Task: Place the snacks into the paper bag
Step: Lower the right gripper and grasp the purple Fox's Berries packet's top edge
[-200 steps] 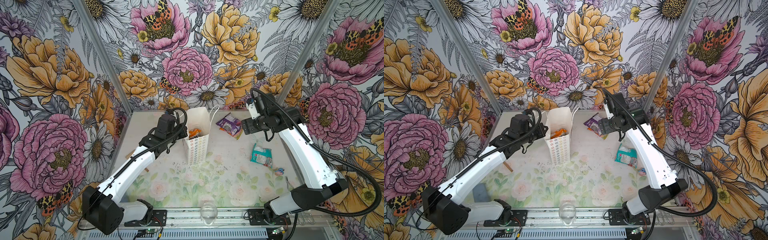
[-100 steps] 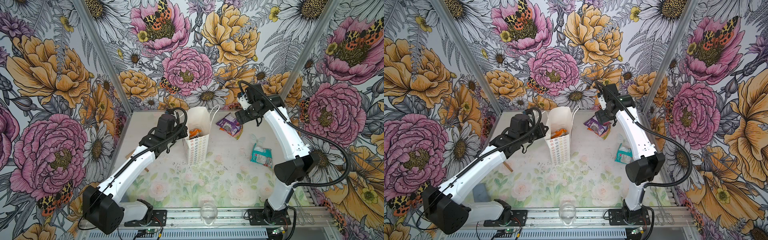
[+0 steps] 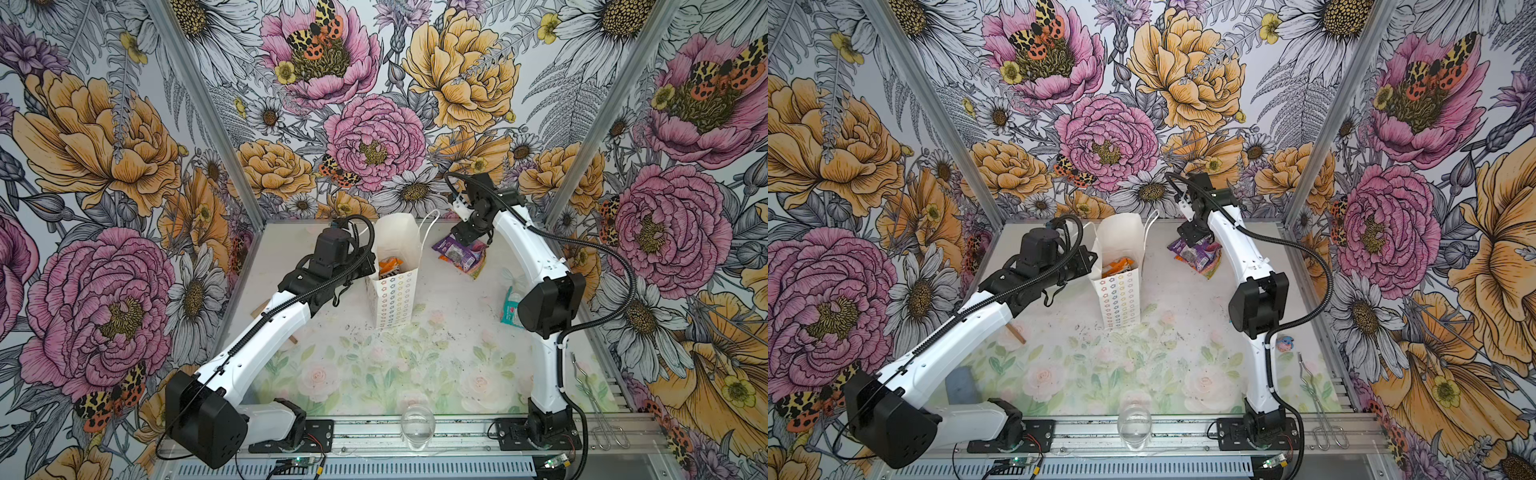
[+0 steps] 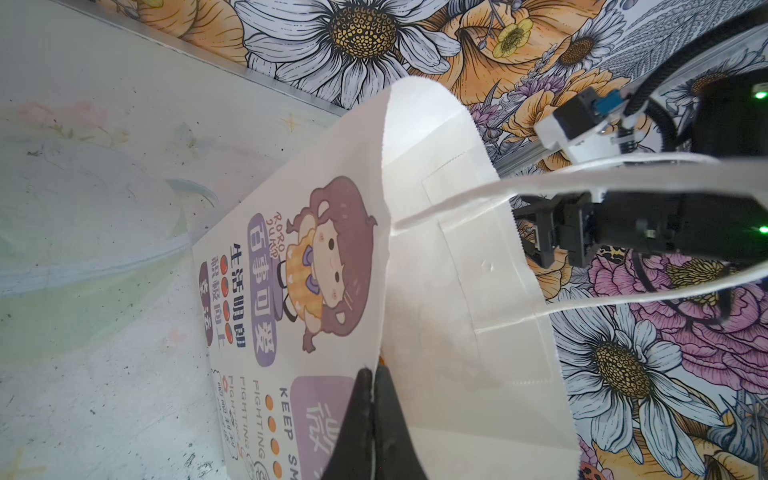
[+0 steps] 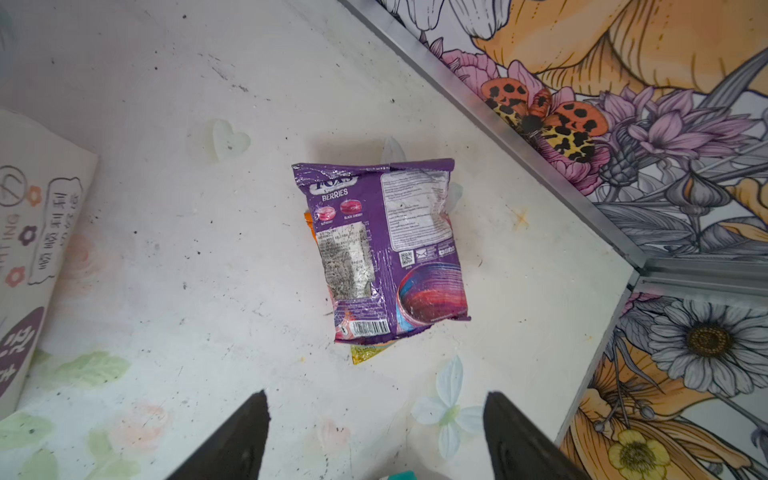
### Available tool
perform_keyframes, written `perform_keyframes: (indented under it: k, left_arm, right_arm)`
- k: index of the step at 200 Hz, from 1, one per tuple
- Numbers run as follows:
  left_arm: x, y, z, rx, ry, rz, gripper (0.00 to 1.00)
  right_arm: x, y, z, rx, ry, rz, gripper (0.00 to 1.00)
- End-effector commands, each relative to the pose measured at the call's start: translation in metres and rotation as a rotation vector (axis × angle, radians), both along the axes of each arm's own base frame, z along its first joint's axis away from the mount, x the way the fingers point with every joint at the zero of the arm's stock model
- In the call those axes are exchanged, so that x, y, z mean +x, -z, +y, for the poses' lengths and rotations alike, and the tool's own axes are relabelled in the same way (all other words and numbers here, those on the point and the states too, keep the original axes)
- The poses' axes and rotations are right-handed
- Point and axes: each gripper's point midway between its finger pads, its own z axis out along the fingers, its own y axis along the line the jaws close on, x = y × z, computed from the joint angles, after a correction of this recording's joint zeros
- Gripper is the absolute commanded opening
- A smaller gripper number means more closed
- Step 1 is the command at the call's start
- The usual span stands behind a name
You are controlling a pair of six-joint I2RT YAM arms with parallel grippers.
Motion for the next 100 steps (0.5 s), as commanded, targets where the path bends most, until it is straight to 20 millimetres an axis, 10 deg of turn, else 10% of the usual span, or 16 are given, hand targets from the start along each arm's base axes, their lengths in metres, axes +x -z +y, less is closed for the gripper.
perform_keyframes:
  k: [1, 100]
  left_arm:
    - [0.002, -0.018, -0.004, -0.017, 0.034, -0.056, 0.0]
    - [0.005, -0.02, -0.011, 0.01, 0.081, -0.076, 0.0]
  right_arm:
    - [0.022, 0.009, -0.001, -0.01, -0.017, -0.033, 0.83]
    - [0.055, 0.053, -0.012, -0.032, -0.007, -0.031, 0.83]
